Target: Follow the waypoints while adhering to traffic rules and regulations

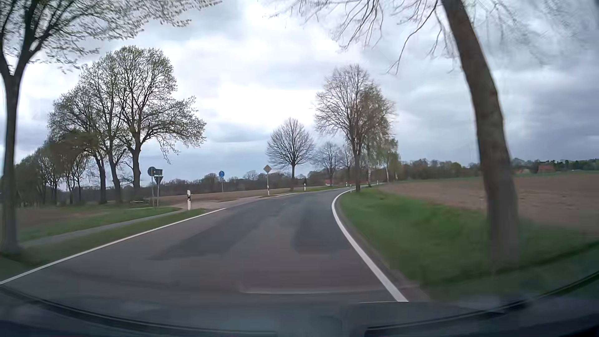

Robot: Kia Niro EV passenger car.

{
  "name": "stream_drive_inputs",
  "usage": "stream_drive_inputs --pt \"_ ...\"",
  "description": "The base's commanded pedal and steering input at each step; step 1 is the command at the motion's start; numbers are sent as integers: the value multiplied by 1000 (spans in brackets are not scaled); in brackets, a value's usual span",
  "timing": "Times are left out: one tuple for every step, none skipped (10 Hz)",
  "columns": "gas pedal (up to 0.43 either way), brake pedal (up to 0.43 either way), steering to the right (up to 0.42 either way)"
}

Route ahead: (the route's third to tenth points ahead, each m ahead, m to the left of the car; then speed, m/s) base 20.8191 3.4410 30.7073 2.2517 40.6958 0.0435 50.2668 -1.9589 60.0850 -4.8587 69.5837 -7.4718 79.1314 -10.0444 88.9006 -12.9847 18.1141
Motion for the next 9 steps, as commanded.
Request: stream_drive_inputs --pt "98 0 13" --pt "98 0 13" --pt "98 0 14" --pt "98 0 14" --pt "98 0 15" --pt "98 0 19" --pt "98 0 22" --pt "98 0 24" --pt "98 0 24"
